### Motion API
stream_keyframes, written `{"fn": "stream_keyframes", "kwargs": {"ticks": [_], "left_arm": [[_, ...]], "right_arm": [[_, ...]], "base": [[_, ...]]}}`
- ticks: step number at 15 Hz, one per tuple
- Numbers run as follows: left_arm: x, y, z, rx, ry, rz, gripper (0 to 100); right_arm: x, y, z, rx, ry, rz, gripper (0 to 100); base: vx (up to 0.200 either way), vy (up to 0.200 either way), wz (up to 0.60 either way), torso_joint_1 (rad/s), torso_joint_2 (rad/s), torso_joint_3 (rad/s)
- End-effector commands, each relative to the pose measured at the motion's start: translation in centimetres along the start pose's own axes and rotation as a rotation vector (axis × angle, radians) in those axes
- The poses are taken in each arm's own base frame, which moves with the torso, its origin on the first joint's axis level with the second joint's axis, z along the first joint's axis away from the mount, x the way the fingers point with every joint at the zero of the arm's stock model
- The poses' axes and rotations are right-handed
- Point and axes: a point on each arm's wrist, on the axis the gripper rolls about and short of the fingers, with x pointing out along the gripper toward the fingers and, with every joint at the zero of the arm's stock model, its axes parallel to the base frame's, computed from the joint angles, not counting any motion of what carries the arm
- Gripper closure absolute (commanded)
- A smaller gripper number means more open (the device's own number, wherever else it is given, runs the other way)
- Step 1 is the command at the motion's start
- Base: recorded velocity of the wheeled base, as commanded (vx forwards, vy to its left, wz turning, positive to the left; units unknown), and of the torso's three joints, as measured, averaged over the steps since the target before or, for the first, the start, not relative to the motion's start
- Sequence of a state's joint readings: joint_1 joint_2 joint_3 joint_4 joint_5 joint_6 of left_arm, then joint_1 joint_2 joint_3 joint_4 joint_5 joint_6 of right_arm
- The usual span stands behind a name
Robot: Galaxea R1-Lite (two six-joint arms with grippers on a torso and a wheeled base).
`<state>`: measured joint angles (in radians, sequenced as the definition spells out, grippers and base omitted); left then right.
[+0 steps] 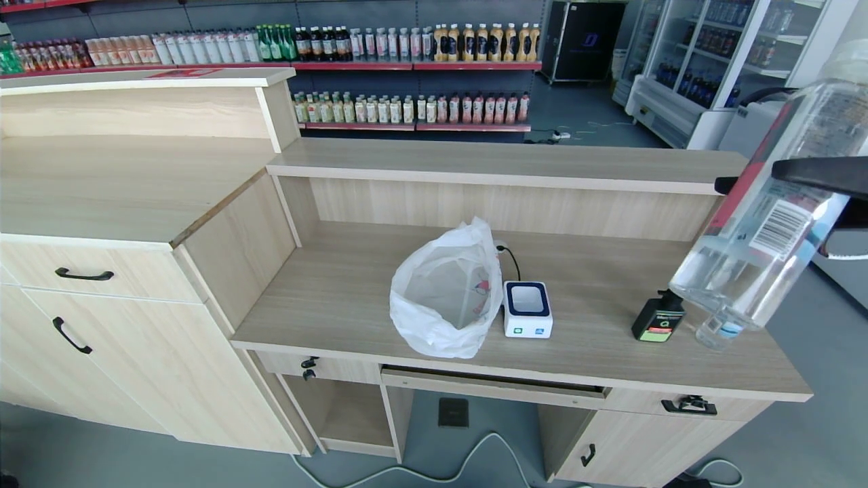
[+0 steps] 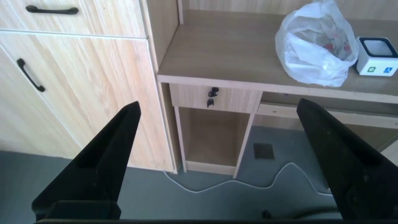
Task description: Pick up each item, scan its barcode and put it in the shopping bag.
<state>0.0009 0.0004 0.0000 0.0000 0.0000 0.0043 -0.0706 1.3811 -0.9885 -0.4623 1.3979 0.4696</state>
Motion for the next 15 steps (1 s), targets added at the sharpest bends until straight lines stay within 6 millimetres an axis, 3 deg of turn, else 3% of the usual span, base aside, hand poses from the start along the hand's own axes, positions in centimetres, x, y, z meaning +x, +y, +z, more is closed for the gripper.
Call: {"fn": "stream_keyframes", "kwargs": {"ticks": [1, 4, 9, 15], "left_arm": [[0.0, 0.0, 0.0, 0.0, 0.0, 0.001, 0], [0.0, 0.0, 0.0, 0.0, 0.0, 0.001, 0], [0.0, 0.0, 0.0, 0.0, 0.0, 0.001, 0], [0.0, 0.0, 0.0, 0.0, 0.0, 0.001, 0]], "right_arm": [[0.0, 1.1, 0.8, -0.039, -0.005, 0.008, 100], [0.6, 1.9, 1.9, -0.034, 0.008, 0.056, 100], [1.0, 4.0, 1.5, -0.028, 0.063, 0.162, 100], [1.0, 7.3, -0.6, -0.035, 0.086, 0.225, 100]], "base": [[0.0, 0.0, 0.0, 0.0, 0.0, 0.0], [0.0, 0.0, 0.0, 0.0, 0.0, 0.0], [0.0, 0.0, 0.0, 0.0, 0.0, 0.0], [0.0, 0.0, 0.0, 0.0, 0.0, 0.0]]}}
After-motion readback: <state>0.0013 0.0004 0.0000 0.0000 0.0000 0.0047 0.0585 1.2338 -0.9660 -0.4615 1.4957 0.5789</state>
